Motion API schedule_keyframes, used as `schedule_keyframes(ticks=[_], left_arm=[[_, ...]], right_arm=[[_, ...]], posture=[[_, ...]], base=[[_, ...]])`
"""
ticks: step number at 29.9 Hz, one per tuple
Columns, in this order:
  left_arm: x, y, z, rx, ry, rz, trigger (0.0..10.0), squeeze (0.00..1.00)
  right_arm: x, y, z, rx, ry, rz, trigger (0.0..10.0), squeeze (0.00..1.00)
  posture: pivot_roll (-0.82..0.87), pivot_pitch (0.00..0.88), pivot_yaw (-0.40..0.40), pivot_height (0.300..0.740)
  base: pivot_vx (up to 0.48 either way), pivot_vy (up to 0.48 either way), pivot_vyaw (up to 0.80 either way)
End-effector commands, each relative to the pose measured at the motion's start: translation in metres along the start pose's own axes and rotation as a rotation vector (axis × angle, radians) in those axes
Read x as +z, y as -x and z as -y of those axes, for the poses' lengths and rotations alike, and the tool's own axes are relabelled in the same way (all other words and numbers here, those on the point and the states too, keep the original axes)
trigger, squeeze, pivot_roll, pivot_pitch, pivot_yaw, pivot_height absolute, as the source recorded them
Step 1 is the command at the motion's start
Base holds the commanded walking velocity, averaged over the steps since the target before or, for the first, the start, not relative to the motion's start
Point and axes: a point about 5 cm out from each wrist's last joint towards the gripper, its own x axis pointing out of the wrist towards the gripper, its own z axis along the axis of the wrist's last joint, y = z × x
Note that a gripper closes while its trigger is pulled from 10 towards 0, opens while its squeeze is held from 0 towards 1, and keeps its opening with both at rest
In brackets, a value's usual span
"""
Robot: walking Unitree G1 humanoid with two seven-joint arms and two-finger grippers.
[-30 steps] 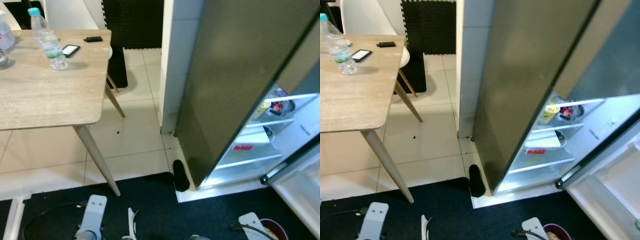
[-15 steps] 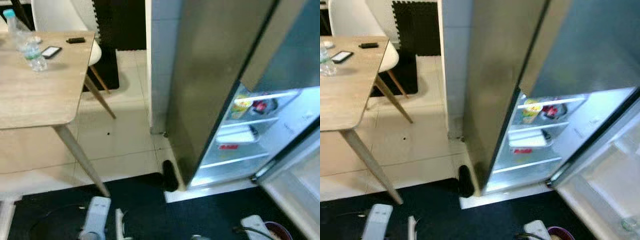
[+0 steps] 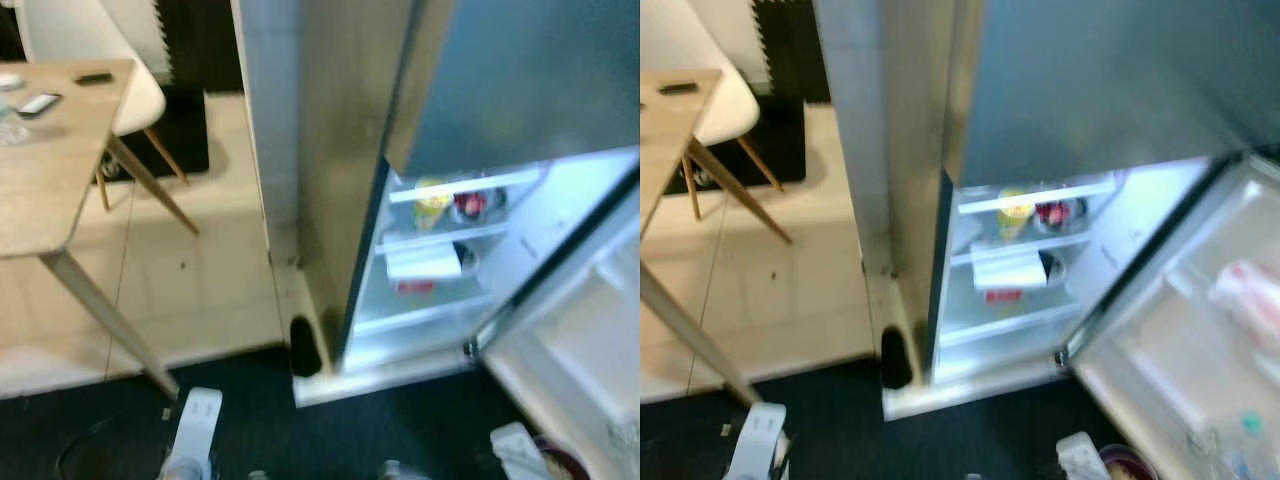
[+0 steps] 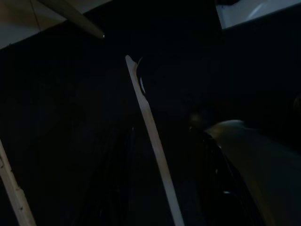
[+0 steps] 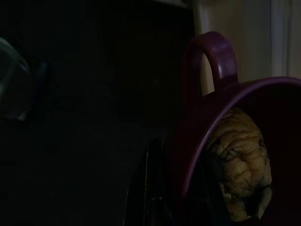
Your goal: Restocking fridge
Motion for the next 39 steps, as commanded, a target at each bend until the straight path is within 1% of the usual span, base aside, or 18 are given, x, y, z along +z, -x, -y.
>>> schedule_keyframes(ticks=[1,15,39], left_arm=[[-0.0063,0.0014,0.0028,-0.008,0.000,-0.022,10.0,0.00],[-0.0053,0.0011,0.0031,-0.008,-0.001,-0.020,10.0,0.00],[-0.0059,0.0012,0.0027,-0.007,0.000,-0.022,10.0,0.00]], right_arm=[[0.0047,-0.0005,-0.0004,-0.007,-0.017,0.019,10.0,0.00],[0.0050,-0.0008,0.0009,-0.007,-0.016,0.018,10.0,0.00],[0.0051,-0.0006,-0.0013,-0.004,-0.019,0.020,10.0,0.00]], posture=[[-0.05,0.076,-0.074,0.740],[-0.05,0.072,-0.073,0.740],[-0.05,0.077,-0.074,0.740]], base=[[0.000,-0.334,0.00],[0.000,-0.311,0.00],[0.000,-0.306,0.00]])
